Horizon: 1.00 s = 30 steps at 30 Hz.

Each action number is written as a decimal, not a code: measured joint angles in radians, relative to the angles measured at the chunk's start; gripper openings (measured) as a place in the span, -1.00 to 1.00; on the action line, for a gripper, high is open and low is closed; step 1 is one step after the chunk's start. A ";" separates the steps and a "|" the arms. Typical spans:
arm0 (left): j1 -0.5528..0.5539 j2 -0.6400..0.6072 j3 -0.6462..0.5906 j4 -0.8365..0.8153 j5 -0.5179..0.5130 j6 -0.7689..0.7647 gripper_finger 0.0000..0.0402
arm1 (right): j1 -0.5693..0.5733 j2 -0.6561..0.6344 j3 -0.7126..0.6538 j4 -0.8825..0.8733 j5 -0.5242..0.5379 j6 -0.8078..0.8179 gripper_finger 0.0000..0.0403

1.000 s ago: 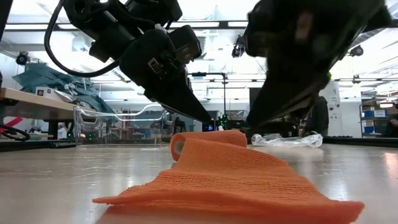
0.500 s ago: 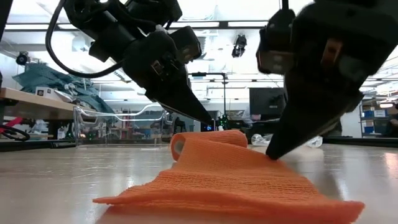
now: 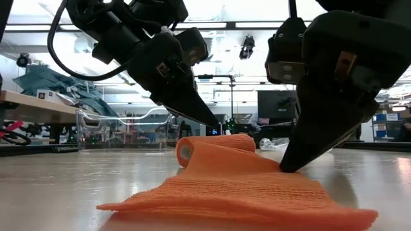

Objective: Roll bandage
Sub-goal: Roll the orange bandage

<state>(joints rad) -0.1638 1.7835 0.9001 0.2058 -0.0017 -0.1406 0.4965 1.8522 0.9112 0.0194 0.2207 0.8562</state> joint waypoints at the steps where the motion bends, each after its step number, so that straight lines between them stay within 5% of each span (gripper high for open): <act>1: 0.000 0.000 0.000 0.000 0.000 0.000 -1.00 | 0.000 0.000 0.000 0.000 -0.008 0.000 -1.00; 12: 0.000 0.000 0.000 0.000 0.000 0.000 -1.00 | -0.025 -0.001 -0.001 -0.007 -0.064 0.092 -1.00; 30: 0.000 0.000 0.000 0.000 -0.014 0.045 -1.00 | -0.050 -0.025 -0.002 -0.059 -0.305 0.235 -1.00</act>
<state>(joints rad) -0.1635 1.7832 0.9001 0.2061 -0.0156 -0.0952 0.4462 1.8270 0.9096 -0.0393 -0.0842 1.0911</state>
